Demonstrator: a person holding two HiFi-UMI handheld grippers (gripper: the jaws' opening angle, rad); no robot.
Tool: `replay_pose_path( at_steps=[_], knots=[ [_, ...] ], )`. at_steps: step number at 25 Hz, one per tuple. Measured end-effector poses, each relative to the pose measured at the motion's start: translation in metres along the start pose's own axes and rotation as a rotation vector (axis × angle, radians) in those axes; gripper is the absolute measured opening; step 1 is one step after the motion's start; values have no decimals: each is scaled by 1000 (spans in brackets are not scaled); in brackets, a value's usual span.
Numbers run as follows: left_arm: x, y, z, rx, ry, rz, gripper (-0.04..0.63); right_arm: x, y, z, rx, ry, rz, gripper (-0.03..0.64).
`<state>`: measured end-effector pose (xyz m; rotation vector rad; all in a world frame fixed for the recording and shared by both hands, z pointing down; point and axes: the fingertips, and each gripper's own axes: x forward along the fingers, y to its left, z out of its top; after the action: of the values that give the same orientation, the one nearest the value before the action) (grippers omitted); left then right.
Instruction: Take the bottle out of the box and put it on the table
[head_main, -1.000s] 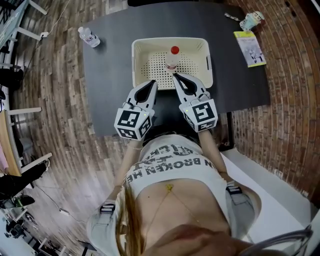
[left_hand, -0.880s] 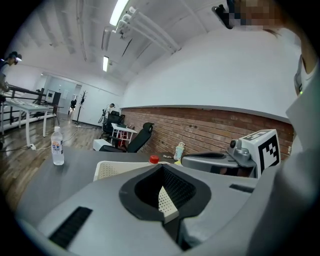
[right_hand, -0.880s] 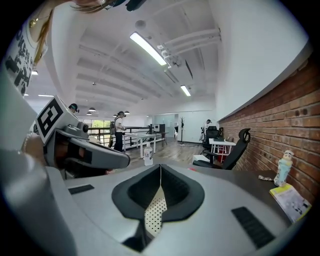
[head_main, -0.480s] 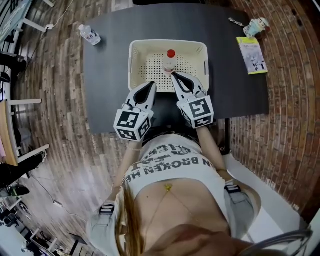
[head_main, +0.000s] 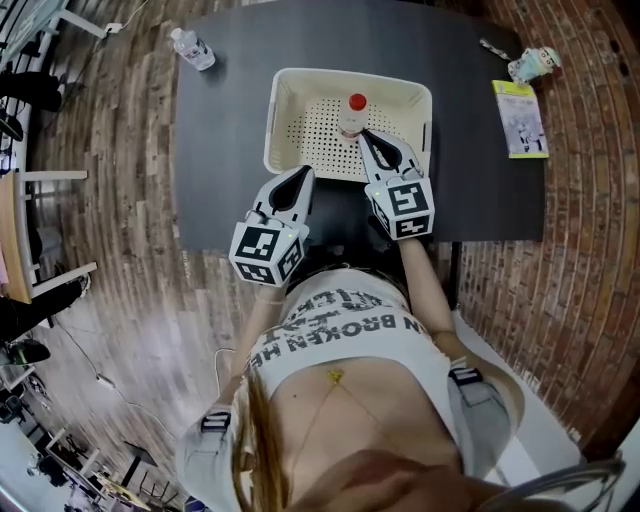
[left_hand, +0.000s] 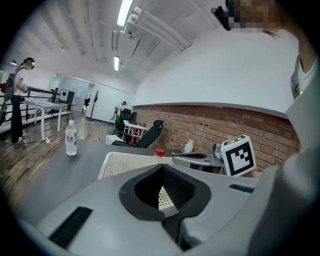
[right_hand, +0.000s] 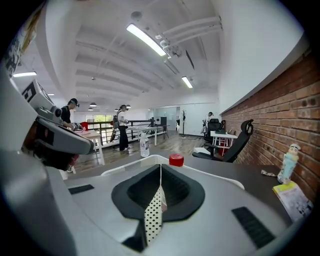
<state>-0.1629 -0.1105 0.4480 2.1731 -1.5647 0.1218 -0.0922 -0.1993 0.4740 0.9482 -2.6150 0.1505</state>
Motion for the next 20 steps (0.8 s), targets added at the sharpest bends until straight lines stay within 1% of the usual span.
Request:
replay_pose_path(
  at_steps=[8, 9, 12, 15, 17, 20],
  knots=[
    [-10, 6, -13, -35, 16, 39, 5, 17, -14, -8, 18, 10, -19, 12],
    [-12, 8, -14, -39, 16, 45, 5, 20, -16, -8, 24, 9, -21, 24],
    [-15, 14, -15, -49, 9, 64, 5, 28, -21, -10, 35, 21, -35, 114],
    [-18, 20, -17, -60, 6, 85, 5, 37, -28, -12, 48, 29, -39, 177],
    [-21, 24, -20, -67, 7, 97, 5, 44, -31, -13, 50, 32, -34, 198],
    [-27, 32, -23, -81, 7, 118, 5, 55, -31, -13, 48, 38, -25, 201]
  ],
)
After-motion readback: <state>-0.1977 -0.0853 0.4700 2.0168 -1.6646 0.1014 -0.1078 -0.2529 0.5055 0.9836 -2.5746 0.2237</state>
